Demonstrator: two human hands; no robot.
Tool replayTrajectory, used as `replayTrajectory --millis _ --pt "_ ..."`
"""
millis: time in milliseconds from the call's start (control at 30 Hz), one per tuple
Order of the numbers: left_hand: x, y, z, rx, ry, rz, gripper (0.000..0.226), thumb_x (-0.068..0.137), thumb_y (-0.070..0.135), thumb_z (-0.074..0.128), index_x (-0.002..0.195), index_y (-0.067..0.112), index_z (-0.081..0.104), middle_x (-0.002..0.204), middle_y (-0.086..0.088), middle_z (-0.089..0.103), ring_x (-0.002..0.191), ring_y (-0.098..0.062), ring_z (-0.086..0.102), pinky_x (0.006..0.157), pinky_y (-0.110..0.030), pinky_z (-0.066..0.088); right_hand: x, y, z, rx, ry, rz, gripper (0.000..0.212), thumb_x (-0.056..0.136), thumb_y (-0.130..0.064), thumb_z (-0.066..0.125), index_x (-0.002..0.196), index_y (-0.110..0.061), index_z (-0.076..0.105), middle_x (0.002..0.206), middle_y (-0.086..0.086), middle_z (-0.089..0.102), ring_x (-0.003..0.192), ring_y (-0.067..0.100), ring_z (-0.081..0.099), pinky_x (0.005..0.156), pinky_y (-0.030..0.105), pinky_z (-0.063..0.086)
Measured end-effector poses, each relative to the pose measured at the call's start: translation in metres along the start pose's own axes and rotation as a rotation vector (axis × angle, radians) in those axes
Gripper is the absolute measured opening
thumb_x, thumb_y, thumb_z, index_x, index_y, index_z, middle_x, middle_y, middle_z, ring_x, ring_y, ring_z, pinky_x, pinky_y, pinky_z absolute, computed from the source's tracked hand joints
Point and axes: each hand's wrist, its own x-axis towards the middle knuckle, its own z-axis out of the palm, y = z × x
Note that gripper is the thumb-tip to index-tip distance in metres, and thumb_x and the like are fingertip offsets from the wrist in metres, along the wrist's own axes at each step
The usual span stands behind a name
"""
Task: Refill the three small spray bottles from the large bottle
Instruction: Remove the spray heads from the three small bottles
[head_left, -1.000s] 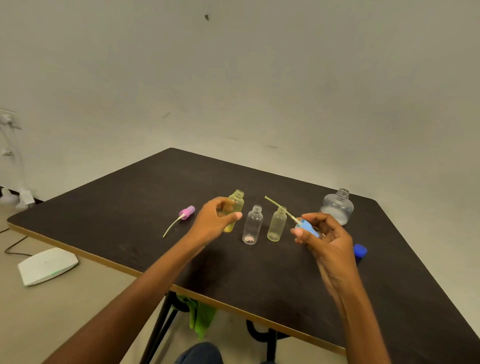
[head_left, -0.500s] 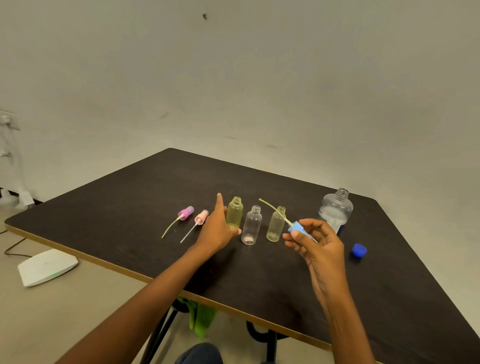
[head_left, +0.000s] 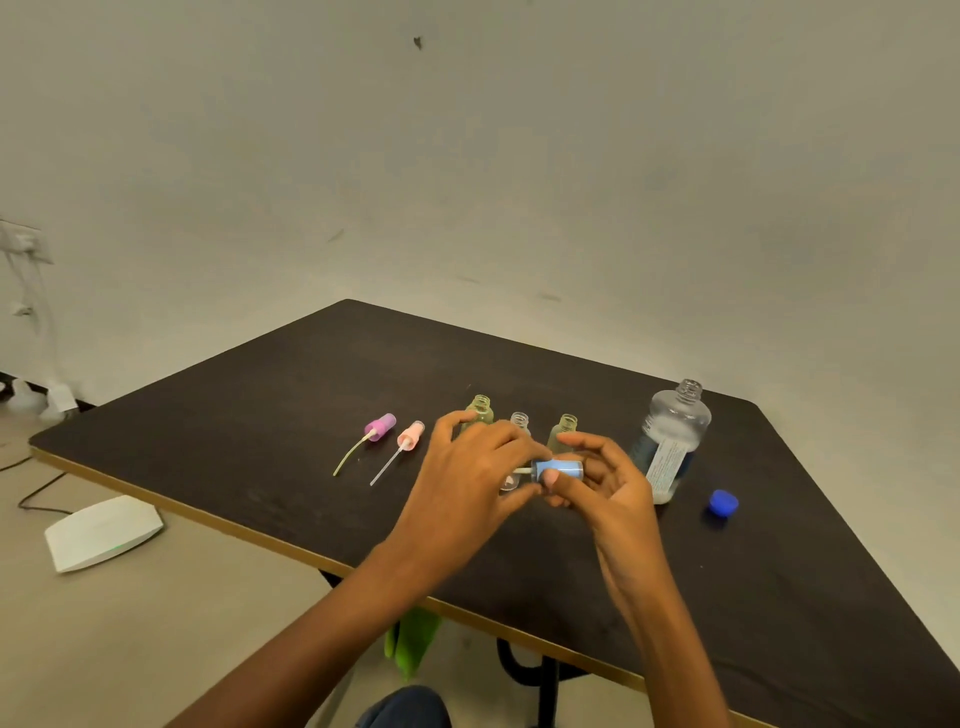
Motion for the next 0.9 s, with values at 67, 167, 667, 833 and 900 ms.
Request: replayTrajectory --millis 67,167,667,833,900 --pt "-0.003 -0.006 -0.003 -0.004 0.016 -0.023 0.024 0.072 0.036 0.067 0.094 0.025 0.068 0.090 0.007 0.072 0.086 -0.011 0.068 0.095 -0.037 0.038 -0.001 0.002 0.005 0.011 -0.008 0.004 0.042 0.074 -0.008 0.068 0.113 -0.018 0.055 0.096 0.005 0.069 0.086 0.017 0.069 0.066 0.023 0.055" --pt "-0.002 -0.031 -0.018 0.026 0.089 -0.229 0.023 0.076 0.037 0.070 0.094 0.023 0.070 0.086 0.008 0.072 0.080 -0.013 0.066 0.096 -0.032 0.031 -0.001 0.008 0.007 -0.037 0.038 -0.031 0.044 0.082 -0.008 0.063 0.122 -0.022 0.049 0.100 0.003 0.066 0.082 0.019 0.067 0.068 0.028 0.055" --pt "0.001 -0.175 -0.002 0.270 -0.381 -0.998 0.029 0.089 0.043 0.055 0.084 0.019 0.071 0.084 0.001 0.068 0.079 -0.013 0.054 0.102 -0.041 0.022 0.002 0.068 -0.004 -0.539 0.345 -0.236 0.029 0.086 -0.002 0.057 0.101 -0.027 0.055 0.078 -0.004 0.060 0.064 0.019 0.060 0.062 0.035 0.054" --pt "-0.002 -0.180 0.001 0.288 -0.396 -1.010 0.031 0.089 0.049 0.052 0.097 0.022 0.065 0.103 0.000 0.068 0.103 -0.020 0.059 0.108 -0.044 0.018 0.001 0.068 -0.005 -0.531 0.331 -0.205 0.025 0.087 -0.003 0.056 0.097 -0.026 0.055 0.077 -0.002 0.060 0.065 0.018 0.061 0.057 0.014 0.049" --pt "-0.003 -0.183 0.001 0.278 -0.421 -1.028 0.038 0.088 0.054 0.050 0.106 0.023 0.062 0.110 -0.001 0.066 0.109 -0.021 0.057 0.110 -0.044 0.016 0.000 0.068 -0.006 -0.527 0.317 -0.185 0.022 0.088 -0.003 0.055 0.098 -0.023 0.056 0.078 -0.001 0.061 0.066 0.017 0.062 0.056 0.009 0.047"
